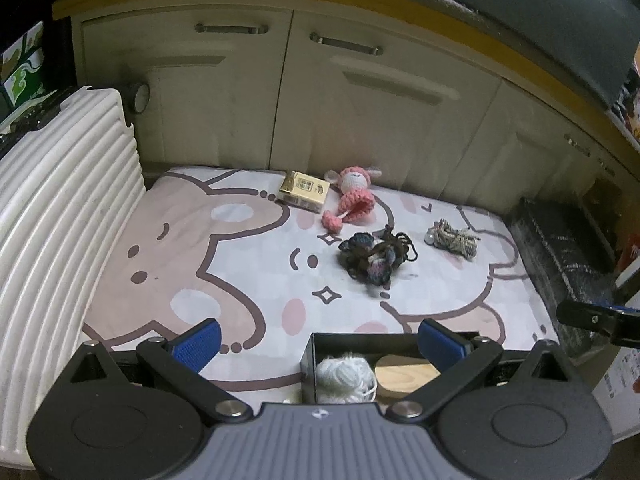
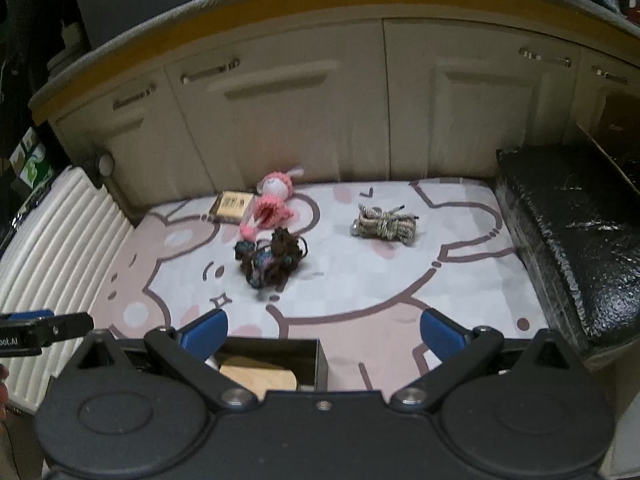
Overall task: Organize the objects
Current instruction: 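Move the right tool toward the braided rope bundle while the left tool approaches the crochet bundle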
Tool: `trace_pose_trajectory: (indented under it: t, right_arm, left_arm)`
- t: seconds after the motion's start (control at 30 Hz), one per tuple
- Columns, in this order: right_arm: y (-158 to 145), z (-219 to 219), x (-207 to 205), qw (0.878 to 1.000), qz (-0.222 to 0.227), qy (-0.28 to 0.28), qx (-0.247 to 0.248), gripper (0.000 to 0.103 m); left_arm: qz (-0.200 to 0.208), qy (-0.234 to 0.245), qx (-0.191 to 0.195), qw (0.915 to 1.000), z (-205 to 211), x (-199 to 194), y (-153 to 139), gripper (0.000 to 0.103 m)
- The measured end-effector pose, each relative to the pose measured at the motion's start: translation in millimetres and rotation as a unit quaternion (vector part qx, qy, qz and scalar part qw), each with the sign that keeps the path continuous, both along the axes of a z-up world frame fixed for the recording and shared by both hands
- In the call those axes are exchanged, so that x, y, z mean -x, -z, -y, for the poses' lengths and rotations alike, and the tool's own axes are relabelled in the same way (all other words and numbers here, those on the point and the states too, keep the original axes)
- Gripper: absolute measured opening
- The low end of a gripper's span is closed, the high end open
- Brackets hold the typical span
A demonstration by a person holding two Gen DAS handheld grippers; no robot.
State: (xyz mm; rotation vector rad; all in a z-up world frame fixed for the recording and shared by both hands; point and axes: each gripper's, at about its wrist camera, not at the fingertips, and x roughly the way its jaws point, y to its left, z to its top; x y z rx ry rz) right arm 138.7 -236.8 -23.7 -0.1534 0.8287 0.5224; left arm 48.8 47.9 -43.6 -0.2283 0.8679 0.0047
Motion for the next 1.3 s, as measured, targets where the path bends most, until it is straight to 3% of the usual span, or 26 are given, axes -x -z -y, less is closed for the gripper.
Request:
trace_pose_trajectory:
  t: [0.87,1.13,1.3]
  right_arm:
    - [-16,1,-56,0.994,0.068,0.088,-0.015,0.103]
    - [-11,1,-99,0.991,0.051,0.122,-0.03,0.103]
    - [0,-9,-127,0.989,0.04,0.137,-0.03,0.103]
  left_arm:
    - [0.071,-0.029,-0.022,0.9968,10,-49,-13,0.103]
    - [0.088,-0.014,-0.043,0.9951,19,-76,1,0.103]
    - [0.083,-0.013,-0.024,0.9962,21,-97,17,0.103]
